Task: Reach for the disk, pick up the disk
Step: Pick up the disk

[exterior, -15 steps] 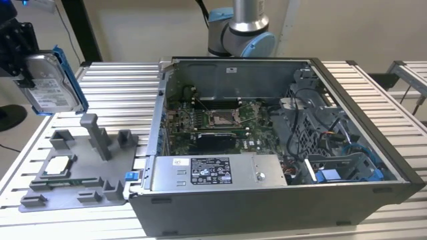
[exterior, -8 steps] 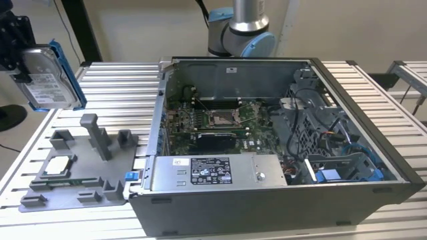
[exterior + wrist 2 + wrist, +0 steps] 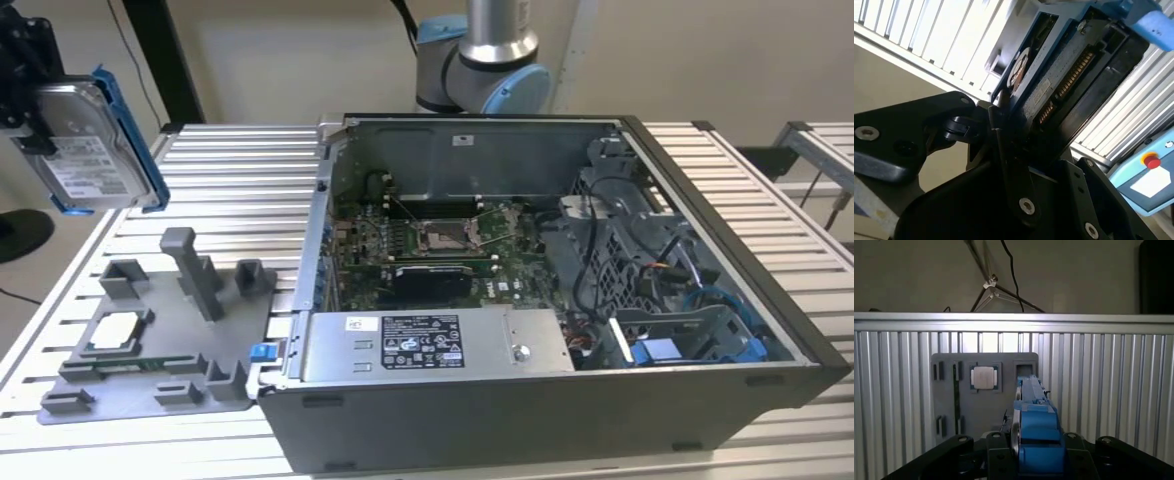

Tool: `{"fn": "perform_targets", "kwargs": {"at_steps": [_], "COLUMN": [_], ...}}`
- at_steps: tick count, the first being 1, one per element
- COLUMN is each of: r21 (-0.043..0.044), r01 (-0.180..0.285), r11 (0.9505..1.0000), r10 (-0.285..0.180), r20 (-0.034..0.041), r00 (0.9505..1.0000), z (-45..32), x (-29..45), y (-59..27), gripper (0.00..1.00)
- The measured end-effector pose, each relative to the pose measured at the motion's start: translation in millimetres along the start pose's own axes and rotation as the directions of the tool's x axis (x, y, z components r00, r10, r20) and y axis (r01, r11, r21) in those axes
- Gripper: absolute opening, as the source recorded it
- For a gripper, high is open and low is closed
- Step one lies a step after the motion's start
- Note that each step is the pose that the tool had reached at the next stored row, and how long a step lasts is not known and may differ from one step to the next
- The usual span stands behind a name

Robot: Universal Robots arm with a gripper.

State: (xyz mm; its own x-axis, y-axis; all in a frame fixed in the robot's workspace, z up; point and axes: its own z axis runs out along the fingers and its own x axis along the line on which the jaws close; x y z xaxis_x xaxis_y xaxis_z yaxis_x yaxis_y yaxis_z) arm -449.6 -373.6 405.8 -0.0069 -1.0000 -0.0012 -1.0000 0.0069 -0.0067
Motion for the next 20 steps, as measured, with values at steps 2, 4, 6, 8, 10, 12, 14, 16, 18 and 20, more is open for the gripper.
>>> {"fn": "perform_targets", "kwargs": {"at_steps": [2, 4, 6, 8, 10, 12, 14, 16, 18, 20], "r21": [-0.0001, 0.0000, 0.0000, 0.0001, -0.0001, -0.0001, 0.0000, 0.0001, 0.0000, 0.0001], "r01": [0.000, 0.000, 0.000, 0.000, 0.000, 0.000, 0.000, 0.000, 0.000, 0.000], "r11": [1.0000, 1.0000, 1.0000, 1.0000, 1.0000, 1.0000, 1.0000, 1.0000, 1.0000, 1.0000], "r10": [0.000, 0.000, 0.000, 0.000, 0.000, 0.000, 0.000, 0.000, 0.000, 0.000], "r20": [0.0000, 0.0000, 0.0000, 0.0001, 0.0000, 0.0000, 0.0000, 0.0000, 0.0001, 0.0001], "r00": [1.0000, 1.0000, 1.0000, 1.0000, 1.0000, 1.0000, 1.0000, 1.0000, 1.0000, 1.0000], "z": [-3.7, -7.9, -13.2, -20.8, -30.1, -39.4, -48.3, -57.5, -66.7, -75.4], "x": [0.0, 0.0, 0.0, 0.0, 0.0, 0.0, -0.1, -0.1, -0.1, -0.1], "y": [0.0, -0.1, -0.1, -0.1, -0.2, -0.3, -0.4, -0.3, -0.4, -0.5], "gripper": [0.00, 0.00, 0.00, 0.00, 0.00, 0.00, 0.00, 0.00, 0.00, 0.00]}}
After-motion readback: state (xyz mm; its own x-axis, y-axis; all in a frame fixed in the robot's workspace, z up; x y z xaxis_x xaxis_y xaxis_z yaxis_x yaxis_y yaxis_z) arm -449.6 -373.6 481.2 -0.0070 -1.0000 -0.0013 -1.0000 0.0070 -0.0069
